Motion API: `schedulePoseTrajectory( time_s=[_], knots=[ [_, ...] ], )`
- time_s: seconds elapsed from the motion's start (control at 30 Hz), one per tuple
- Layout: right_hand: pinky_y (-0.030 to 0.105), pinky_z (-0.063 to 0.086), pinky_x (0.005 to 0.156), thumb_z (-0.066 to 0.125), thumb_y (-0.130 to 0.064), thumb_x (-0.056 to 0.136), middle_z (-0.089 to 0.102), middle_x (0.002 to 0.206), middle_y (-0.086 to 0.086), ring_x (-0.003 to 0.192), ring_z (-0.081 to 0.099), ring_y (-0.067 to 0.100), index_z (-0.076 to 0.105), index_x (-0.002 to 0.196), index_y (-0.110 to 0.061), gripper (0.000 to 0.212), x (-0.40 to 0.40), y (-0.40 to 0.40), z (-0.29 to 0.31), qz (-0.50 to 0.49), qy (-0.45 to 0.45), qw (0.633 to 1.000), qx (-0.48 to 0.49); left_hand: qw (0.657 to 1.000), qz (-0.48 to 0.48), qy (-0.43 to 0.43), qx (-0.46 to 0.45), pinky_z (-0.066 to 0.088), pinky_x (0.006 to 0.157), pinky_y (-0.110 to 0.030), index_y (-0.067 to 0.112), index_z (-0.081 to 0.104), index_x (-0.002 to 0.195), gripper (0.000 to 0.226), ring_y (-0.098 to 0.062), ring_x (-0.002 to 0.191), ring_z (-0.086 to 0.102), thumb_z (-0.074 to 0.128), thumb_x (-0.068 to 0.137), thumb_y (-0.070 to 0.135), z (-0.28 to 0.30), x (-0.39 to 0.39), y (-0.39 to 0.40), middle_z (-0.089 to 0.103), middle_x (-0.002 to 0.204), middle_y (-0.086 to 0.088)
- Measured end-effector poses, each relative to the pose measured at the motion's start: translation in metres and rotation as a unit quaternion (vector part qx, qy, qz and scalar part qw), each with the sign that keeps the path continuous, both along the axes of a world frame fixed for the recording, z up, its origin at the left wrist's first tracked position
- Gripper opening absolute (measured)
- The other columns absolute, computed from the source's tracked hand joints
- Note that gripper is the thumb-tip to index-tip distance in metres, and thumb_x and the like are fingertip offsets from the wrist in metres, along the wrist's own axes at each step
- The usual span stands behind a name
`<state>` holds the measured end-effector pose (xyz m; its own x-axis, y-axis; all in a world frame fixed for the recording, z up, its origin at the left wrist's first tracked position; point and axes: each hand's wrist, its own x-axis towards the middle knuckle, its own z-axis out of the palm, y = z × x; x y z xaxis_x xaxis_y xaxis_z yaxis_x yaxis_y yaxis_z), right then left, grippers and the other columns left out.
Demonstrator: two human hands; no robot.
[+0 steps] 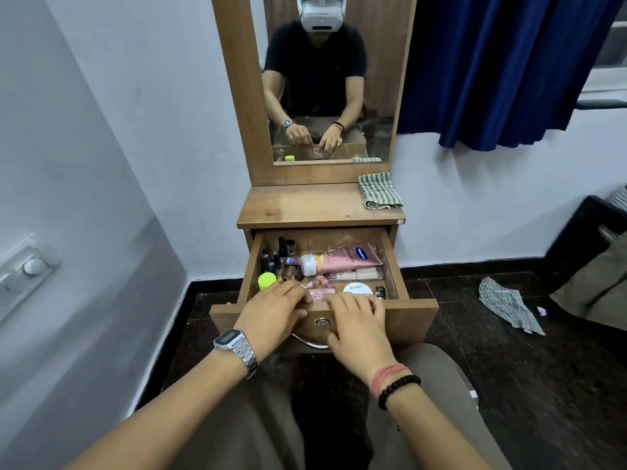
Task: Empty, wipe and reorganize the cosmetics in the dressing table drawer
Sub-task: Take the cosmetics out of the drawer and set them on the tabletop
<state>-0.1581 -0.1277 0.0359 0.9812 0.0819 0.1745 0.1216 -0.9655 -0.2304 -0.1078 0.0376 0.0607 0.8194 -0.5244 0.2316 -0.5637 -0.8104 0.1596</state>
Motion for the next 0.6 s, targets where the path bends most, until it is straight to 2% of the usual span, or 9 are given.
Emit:
schedulePoseTrajectory(
  time_s=[0.33, 0.6],
  knots=[
    [0.04, 0.018, 0.11, 0.051, -0.032, 0.082, 0.047, 0.123, -0.008, 0.118, 0.04, 0.018, 0.041, 0.128, -0.03, 0.047, -0.016, 0.009, 0.001, -0.024, 0.009, 0.999, -0.023, 0.999, -0.046, 0.018, -0.008, 0.044, 0.082, -0.023, 0.033, 0.053, 0.107, 0.02, -0.008, 0.106, 0.049, 0.054, 0.089, 0.038, -0.005, -0.003, 0.01, 0.052, 0.112, 0.015],
    [0.038, 0.02, 0.104, 0.047, -0.016, 0.081, 0.055, 0.115, -0.008, 0.112, 0.045, 0.019, 0.046, 0.12, -0.031, 0.041, -0.012, 0.012, 0.001, -0.049, 0.0, 0.999, -0.009, 0.997, -0.041, 0.058, 0.023, 0.047, 0.079, -0.027, 0.036, 0.052, 0.104, 0.019, -0.006, 0.106, 0.05, 0.057, 0.086, 0.038, 0.003, 0.001, 0.008, 0.052, 0.111, 0.018]
  ],
)
